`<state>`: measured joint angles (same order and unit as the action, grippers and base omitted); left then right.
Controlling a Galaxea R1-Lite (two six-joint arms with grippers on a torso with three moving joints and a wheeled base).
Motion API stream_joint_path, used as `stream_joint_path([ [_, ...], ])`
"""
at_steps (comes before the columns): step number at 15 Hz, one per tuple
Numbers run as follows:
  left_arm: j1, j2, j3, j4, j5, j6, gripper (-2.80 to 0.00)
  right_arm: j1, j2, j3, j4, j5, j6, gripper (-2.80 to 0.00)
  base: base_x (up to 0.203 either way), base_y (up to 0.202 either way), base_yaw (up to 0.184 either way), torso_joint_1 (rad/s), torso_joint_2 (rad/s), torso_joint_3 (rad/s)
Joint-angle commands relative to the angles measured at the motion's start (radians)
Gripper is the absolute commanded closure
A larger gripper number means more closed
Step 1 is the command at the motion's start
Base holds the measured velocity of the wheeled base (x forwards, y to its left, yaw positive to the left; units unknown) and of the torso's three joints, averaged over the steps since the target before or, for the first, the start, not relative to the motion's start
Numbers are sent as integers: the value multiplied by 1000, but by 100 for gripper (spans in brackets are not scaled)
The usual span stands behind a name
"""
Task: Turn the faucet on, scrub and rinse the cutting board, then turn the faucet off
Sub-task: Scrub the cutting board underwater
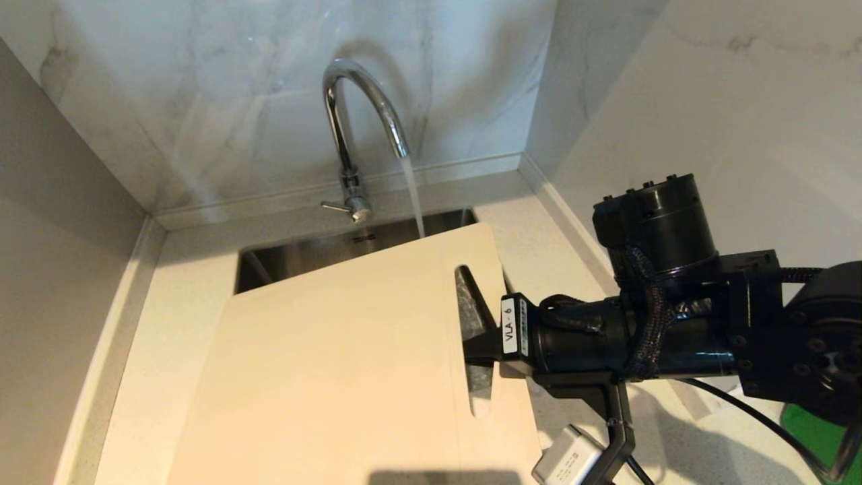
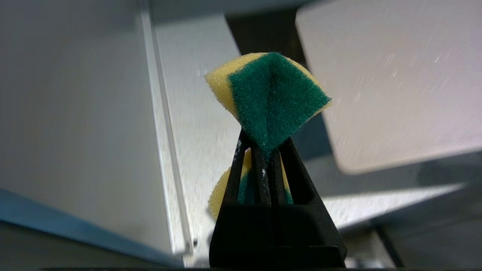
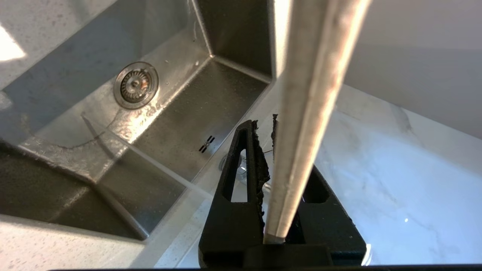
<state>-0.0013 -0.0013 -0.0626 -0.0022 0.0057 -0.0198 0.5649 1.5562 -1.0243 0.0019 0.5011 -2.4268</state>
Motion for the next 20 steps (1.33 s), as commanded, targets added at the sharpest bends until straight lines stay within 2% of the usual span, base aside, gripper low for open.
stream_joint_path([
  [1, -1, 22, -151, 73, -9, -18, 0, 13, 8, 5, 1, -1, -18, 0, 0, 0, 0, 0, 0, 0],
  [3, -3, 131, -292, 181, -50, -27, 0, 13, 8, 16, 8, -3, -26, 0, 0, 0, 0, 0, 0, 0],
  [7, -31, 375, -455, 228, -104, -31, 0, 44, 3, 8, 12, -14, -34, 0, 0, 0, 0, 0, 0, 0],
  [11, -88, 568, -537, 233, -115, -29, 0, 76, 18, -4, 12, -39, -35, 0, 0, 0, 0, 0, 0, 0],
  [15, -93, 766, -626, 174, -116, -25, 0, 139, 45, -5, 5, -86, -35, 0, 0, 0, 0, 0, 0, 0],
  [20, -110, 983, -792, 141, -121, -15, 0, 141, 59, -39, 5, -90, -37, 0, 0, 0, 0, 0, 0, 0],
])
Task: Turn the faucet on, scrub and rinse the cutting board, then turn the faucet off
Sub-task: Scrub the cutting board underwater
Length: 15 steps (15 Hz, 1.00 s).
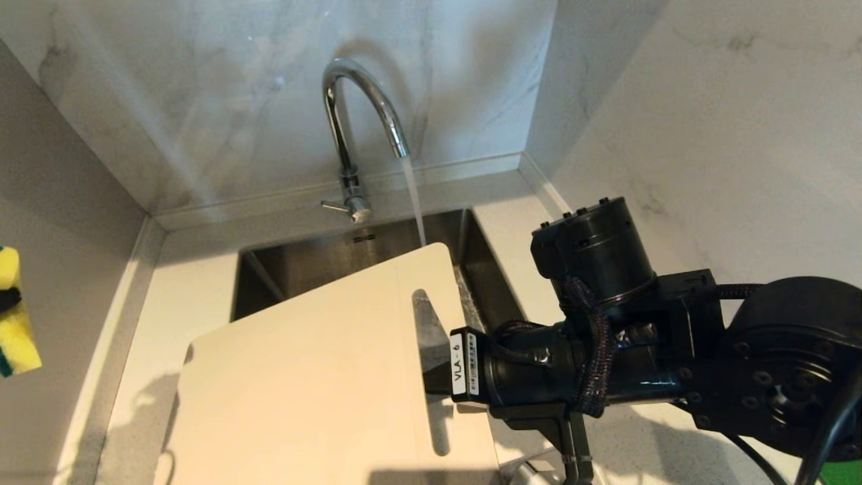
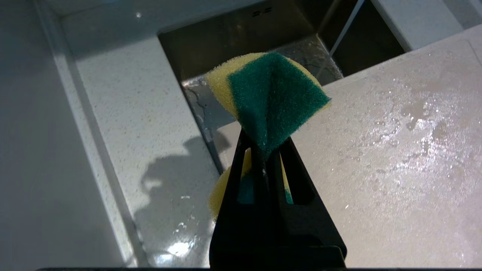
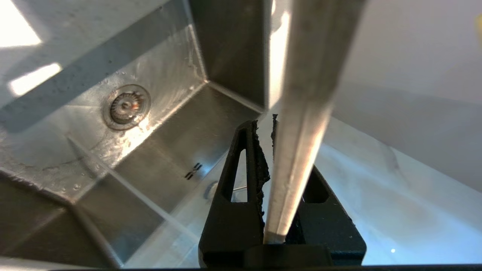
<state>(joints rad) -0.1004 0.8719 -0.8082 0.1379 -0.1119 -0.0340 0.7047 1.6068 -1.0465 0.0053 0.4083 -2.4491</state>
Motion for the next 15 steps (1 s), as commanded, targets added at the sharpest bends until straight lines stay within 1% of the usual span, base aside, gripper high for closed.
stream_joint_path([
  [1, -24, 151, -75, 2, -11, -1, 0, 1, 10, -26, 2, 3, -14, 0, 0, 0, 0, 0, 0, 0],
  [4, -61, 253, -126, 7, -27, -7, 0, 1, 11, -26, 1, -6, -14, 0, 0, 0, 0, 0, 0, 0],
  [6, -106, 294, -168, 33, -27, -33, 0, 1, 11, -26, 3, -36, -14, 0, 0, 0, 0, 0, 0, 0],
  [7, -125, 307, -197, 72, -27, -47, 0, 4, 13, -28, 2, -41, -14, 0, 0, 0, 0, 0, 0, 0],
  [9, -159, 361, -287, 182, -28, -94, 0, 7, 16, -28, -1, -52, -14, 0, 0, 0, 0, 0, 0, 0],
  [12, -201, 450, -352, 287, -28, -119, 0, 12, 20, -35, -1, -62, -14, 0, 0, 0, 0, 0, 0, 0],
  [13, -213, 484, -369, 315, -29, -133, 0, 12, 27, -38, -2, -62, -14, 0, 0, 0, 0, 0, 0, 0],
  [15, -250, 533, -390, 326, -39, -196, 0, 13, 35, -60, -2, -62, -14, 0, 0, 0, 0, 0, 0, 0],
])
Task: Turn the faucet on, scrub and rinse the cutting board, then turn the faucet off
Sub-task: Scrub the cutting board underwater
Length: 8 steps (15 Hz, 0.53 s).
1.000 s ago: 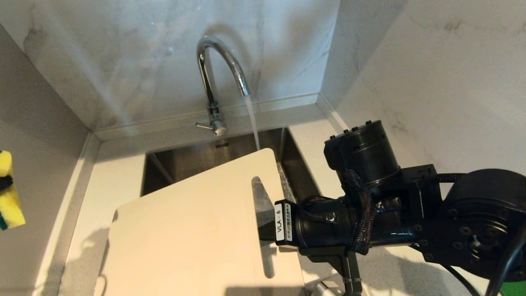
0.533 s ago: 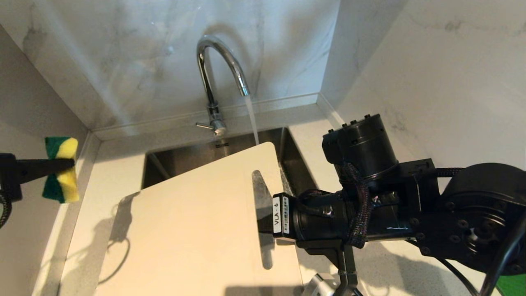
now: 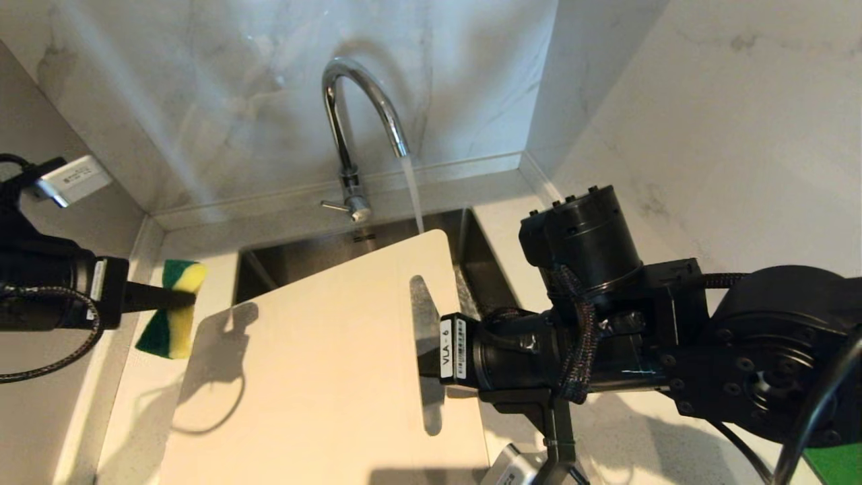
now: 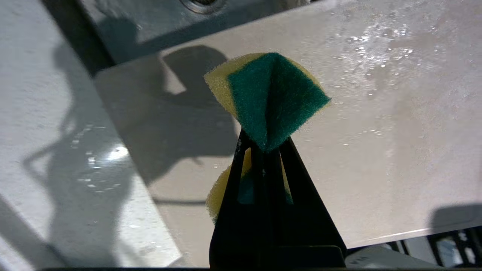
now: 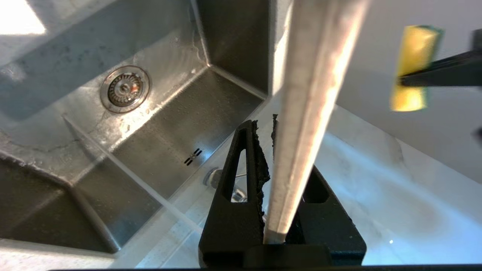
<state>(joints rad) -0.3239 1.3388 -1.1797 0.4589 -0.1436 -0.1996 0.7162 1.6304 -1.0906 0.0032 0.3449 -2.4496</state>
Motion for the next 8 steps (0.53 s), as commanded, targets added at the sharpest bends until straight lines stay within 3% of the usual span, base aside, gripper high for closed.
stream_joint_path([
  [1, -55, 92, -37, 6, -30, -77, 0, 3, 17, -28, 1, 2, -14, 0, 0, 0, 0, 0, 0, 0],
  [4, -132, 191, -143, 6, -53, -203, 0, 6, 16, -22, 1, 2, -14, 0, 0, 0, 0, 0, 0, 0],
  [8, -236, 278, -314, 10, -50, -310, 0, 6, 17, -18, 1, 2, -16, 0, 0, 0, 0, 0, 0, 0],
])
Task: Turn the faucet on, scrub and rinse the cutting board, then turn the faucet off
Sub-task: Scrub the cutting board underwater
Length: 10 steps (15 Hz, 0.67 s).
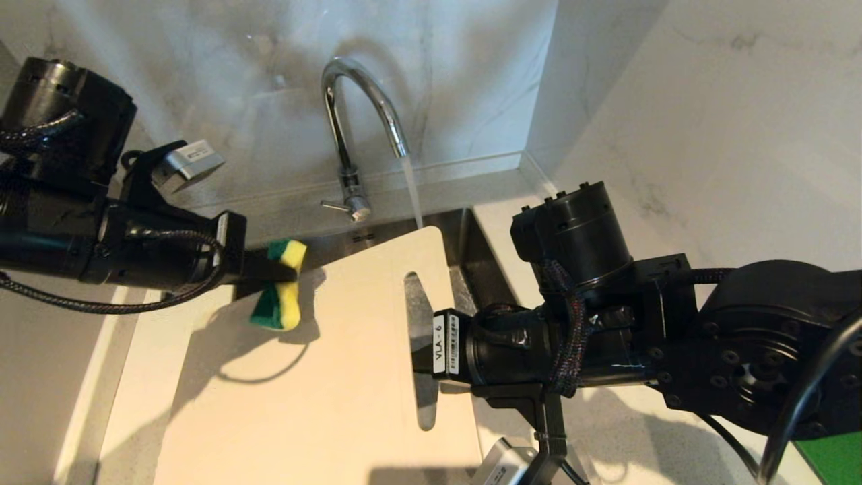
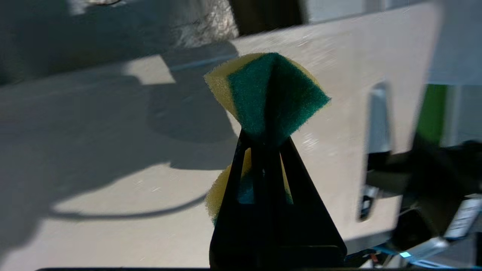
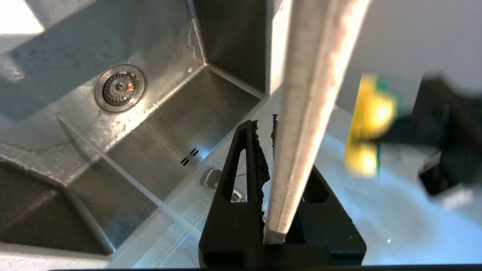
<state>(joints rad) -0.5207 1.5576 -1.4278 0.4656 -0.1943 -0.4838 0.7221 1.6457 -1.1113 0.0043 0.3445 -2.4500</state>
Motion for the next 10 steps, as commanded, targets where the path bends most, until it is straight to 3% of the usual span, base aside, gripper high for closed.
stream_joint_path([
  [1, -71, 85, -102, 3, 6, -47, 0, 0, 1, 2, 0, 2, -15, 0, 0, 0, 0, 0, 0, 0],
  [5, -94, 198, -201, 0, 63, -62, 0, 8, -6, 4, 0, 4, -15, 0, 0, 0, 0, 0, 0, 0],
  [10, -89, 243, -197, 5, 69, -62, 0, 10, -7, 2, -1, 3, -15, 0, 0, 0, 0, 0, 0, 0],
])
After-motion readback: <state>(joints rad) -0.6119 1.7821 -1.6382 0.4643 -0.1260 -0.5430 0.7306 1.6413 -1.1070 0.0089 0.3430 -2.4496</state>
